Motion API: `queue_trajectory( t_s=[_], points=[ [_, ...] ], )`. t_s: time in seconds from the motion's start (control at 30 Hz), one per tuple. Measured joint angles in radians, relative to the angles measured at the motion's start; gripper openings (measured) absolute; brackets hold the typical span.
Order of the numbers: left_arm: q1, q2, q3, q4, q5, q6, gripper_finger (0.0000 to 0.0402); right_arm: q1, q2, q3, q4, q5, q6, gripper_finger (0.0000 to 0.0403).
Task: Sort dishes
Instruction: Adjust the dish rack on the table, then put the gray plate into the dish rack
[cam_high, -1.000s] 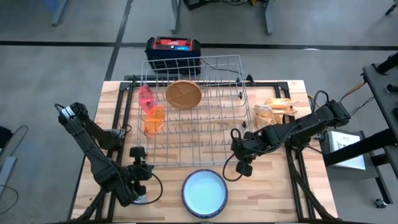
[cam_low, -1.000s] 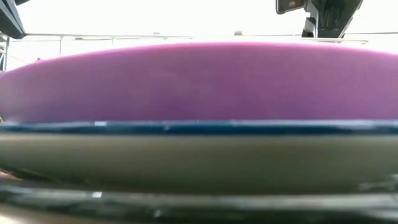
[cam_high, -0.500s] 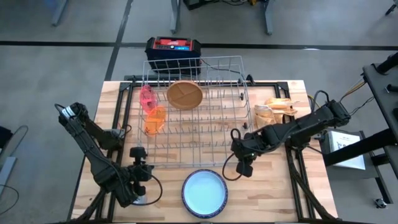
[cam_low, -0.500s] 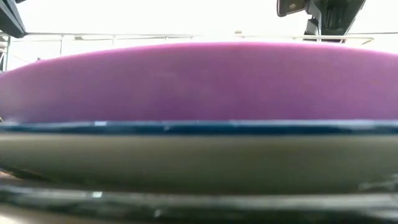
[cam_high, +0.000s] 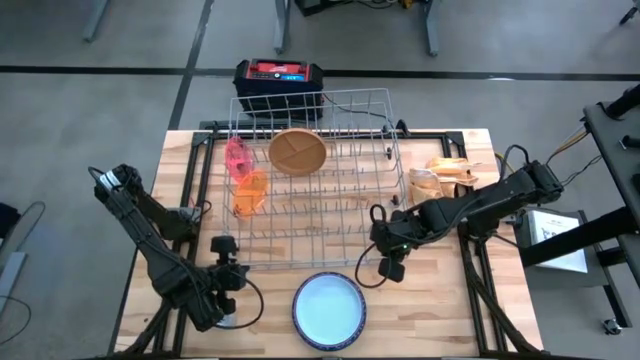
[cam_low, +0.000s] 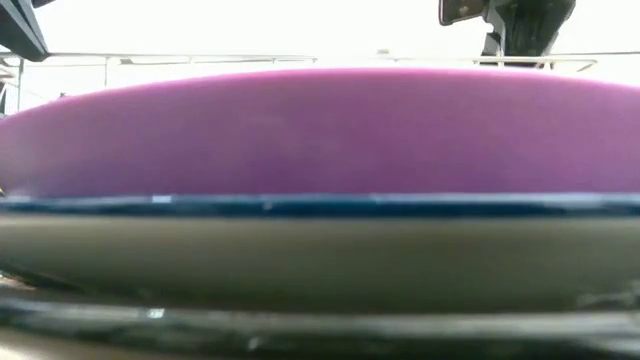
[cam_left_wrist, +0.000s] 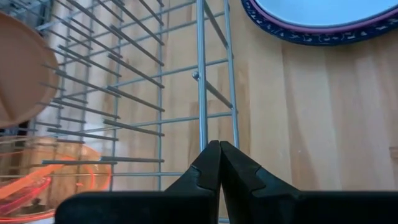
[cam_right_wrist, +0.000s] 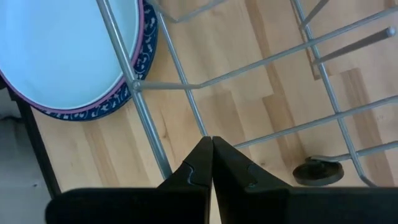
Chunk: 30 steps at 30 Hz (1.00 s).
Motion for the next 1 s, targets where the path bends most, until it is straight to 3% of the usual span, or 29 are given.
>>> queue_trajectory(
  t_s=[0.53,0.67,0.73,0.87,1.0],
  points=[
    [-0.001,0.001,0.115,-0.096,0.054,-0.001,0.0000,0.000,-0.028,0.082,0.000,0.093,-0.014,0.0000],
    [-0.002,0.001,0.180,-0.087,0.059,0.050,0.0000,0.015,-0.028,0.128,-0.077,0.134,0.007,0.0000],
    [-0.002,0.003,0.217,-0.077,0.038,0.097,0.0000,0.032,-0.028,0.165,-0.156,0.178,0.021,0.0000],
    [0.001,0.019,0.261,0.000,-0.104,0.269,0.0000,0.067,-0.032,0.238,-0.263,0.277,0.074,0.0000],
    [0.007,0.050,0.263,0.252,-0.042,0.521,0.0000,0.126,-0.032,0.260,-0.237,0.315,0.156,0.0000]
  ],
)
